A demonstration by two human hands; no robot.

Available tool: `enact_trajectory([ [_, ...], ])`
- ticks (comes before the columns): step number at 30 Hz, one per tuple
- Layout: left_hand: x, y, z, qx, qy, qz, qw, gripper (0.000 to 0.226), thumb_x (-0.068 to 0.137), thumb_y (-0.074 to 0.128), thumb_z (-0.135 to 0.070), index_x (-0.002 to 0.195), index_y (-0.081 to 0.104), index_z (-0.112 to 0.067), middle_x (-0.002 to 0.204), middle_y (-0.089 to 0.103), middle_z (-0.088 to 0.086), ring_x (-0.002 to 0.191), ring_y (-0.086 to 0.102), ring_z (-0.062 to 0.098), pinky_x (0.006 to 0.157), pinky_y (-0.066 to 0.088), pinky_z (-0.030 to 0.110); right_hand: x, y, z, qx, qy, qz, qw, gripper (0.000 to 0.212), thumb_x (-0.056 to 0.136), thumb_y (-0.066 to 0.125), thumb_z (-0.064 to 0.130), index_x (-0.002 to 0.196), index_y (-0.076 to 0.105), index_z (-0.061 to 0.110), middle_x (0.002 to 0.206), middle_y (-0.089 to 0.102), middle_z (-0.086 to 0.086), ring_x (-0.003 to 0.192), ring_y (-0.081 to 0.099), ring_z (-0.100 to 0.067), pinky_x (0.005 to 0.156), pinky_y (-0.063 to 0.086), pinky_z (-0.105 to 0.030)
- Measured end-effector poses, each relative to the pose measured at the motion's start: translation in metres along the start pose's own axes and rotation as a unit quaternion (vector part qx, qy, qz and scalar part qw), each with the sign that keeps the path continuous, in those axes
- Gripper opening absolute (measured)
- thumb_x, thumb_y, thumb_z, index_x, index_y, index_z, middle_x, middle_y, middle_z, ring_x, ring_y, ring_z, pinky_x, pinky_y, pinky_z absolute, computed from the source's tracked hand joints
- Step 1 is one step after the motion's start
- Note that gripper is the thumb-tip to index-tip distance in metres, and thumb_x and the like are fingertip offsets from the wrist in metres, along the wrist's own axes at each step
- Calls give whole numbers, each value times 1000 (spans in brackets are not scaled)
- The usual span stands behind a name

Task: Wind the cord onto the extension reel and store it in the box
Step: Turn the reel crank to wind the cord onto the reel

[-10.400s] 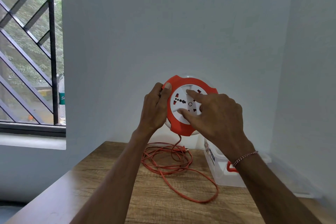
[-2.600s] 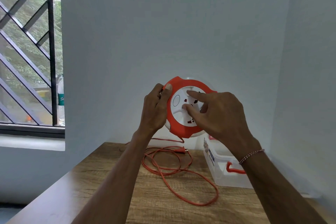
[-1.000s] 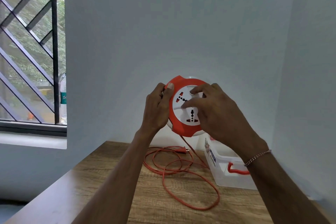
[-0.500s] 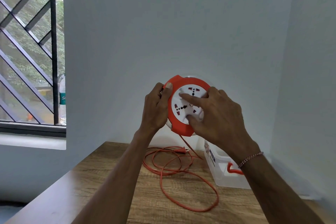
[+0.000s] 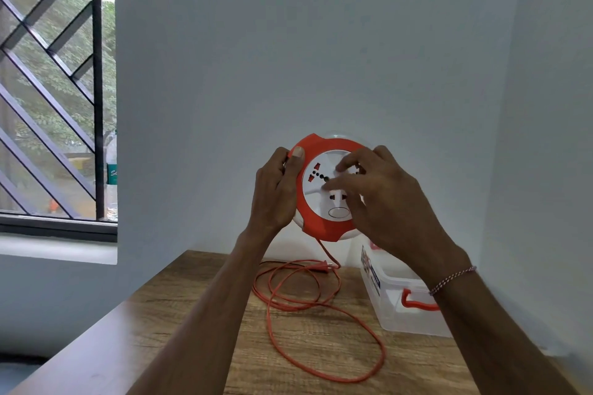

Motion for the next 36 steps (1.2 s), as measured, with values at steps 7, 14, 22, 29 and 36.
enact_trajectory([
  [7, 0, 0, -2, 1, 4, 1, 1000, 36, 99, 41, -41, 93, 58, -10, 75, 67, -4, 64, 66, 15, 58, 57, 27, -2, 13, 9, -54, 3, 124, 991, 57, 63, 85, 30, 117, 65, 36, 139, 50, -7, 126, 42, -33, 95, 45, -50],
  [14, 0, 1, -1, 0, 0, 6, 1000, 39, 96, 40, -46, 92, 58, -11, 76, 68, -1, 65, 67, 18, 58, 58, 29, -5, 17, 0, -68, 21, 75, 995, 64, 60, 84, 41, 120, 63, 38, 120, 60, -11, 106, 54, -31, 81, 52, -43],
  [22, 0, 0, 1, -6, -3, 5, 1000, 42, 96, 41, -49, 88, 57, -10, 72, 65, 6, 60, 64, 24, 54, 54, 39, -8, 11, -7, -65, 89, -2, 994, 57, 72, 68, 56, 126, 57, 41, 105, 68, -4, 91, 63, -22, 72, 54, -35],
  [29, 0, 1, 2, -8, 0, 10, 1000, 39, 97, 41, -46, 88, 57, -11, 73, 65, 1, 56, 63, 13, 52, 53, 26, -7, 9, -8, -73, 74, -1, 995, 59, 70, 70, 59, 124, 59, 38, 103, 68, -5, 88, 61, -23, 69, 54, -35],
  [36, 1, 0, 2, -12, 7, 6, 1000, 34, 99, 41, -43, 88, 55, -15, 75, 65, 0, 56, 63, 14, 53, 53, 21, -3, 2, -6, -71, 41, -16, 997, 53, 74, 69, 55, 121, 62, 33, 104, 65, -7, 91, 56, -23, 70, 53, -34],
])
Point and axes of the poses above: each hand's wrist, its own x-axis towards the middle knuckle, its own y-axis out of the palm, z = x × y, the point moved 6 cm from there along x, towards the middle knuckle
